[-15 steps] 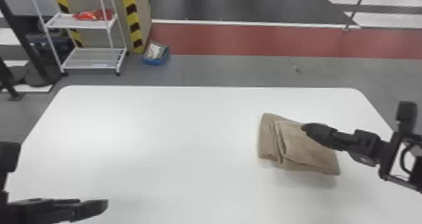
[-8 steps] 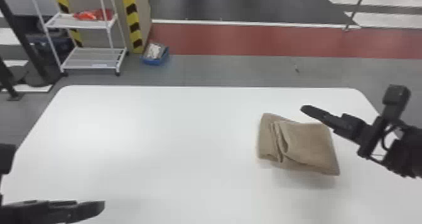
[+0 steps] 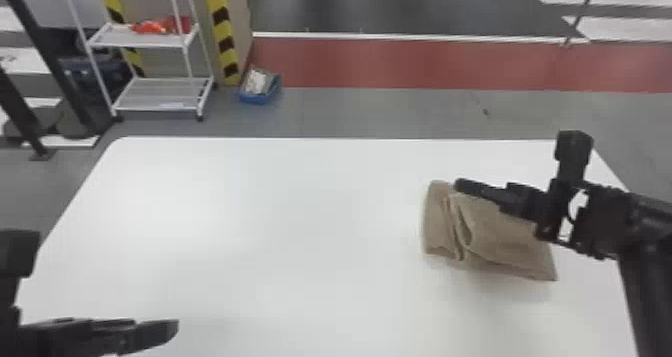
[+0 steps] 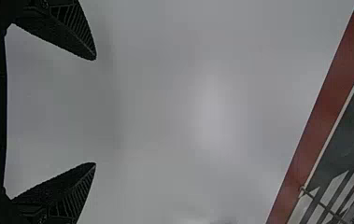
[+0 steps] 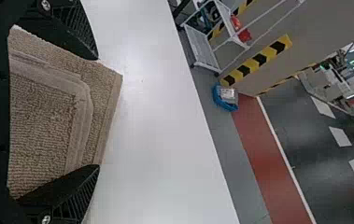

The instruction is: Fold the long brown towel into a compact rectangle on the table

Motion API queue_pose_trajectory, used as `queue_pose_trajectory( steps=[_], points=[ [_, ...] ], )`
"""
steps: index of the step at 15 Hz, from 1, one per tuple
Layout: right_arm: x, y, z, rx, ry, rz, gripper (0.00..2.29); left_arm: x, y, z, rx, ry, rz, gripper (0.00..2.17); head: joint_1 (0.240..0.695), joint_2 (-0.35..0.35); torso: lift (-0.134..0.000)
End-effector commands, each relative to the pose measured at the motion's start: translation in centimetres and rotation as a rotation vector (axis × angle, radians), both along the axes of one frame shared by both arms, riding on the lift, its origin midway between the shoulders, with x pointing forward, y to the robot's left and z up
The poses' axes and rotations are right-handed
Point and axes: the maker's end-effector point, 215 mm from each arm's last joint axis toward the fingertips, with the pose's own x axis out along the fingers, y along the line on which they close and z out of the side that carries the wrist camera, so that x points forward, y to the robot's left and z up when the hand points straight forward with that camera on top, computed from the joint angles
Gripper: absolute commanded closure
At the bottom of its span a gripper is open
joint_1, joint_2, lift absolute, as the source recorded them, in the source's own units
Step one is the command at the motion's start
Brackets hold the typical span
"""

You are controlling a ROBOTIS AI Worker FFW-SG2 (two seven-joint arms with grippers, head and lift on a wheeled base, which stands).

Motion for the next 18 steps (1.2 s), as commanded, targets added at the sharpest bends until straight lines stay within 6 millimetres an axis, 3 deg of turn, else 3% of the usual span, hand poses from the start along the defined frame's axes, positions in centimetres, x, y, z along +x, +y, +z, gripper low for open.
queue_pose_trajectory(
  steps=[1,6,14,18],
  points=[
    [-1.4,1.3,-1.3,0.026,0.062,0.025,0.07,-0.1,0.2,-0.1,-0.001,0.006,0.007,0.07,0.695,0.003,-0.124],
    [-3.4,4.8,-0.2,0.145,0.085,0.099,0.07,-0.1,0.2,-0.3,-0.001,0.01,0.007,0.07,0.695,0.038,-0.124],
    [-7.0,14.0,0.0,0.207,0.152,0.305,0.07,0.0,0.4,0.2,-0.007,-0.002,0.013,0.07,0.695,0.147,-0.124],
    [-8.7,18.4,1.3,0.221,0.138,0.396,0.07,0.2,0.5,0.6,-0.004,-0.012,0.014,0.07,0.695,0.202,-0.124]
  ],
)
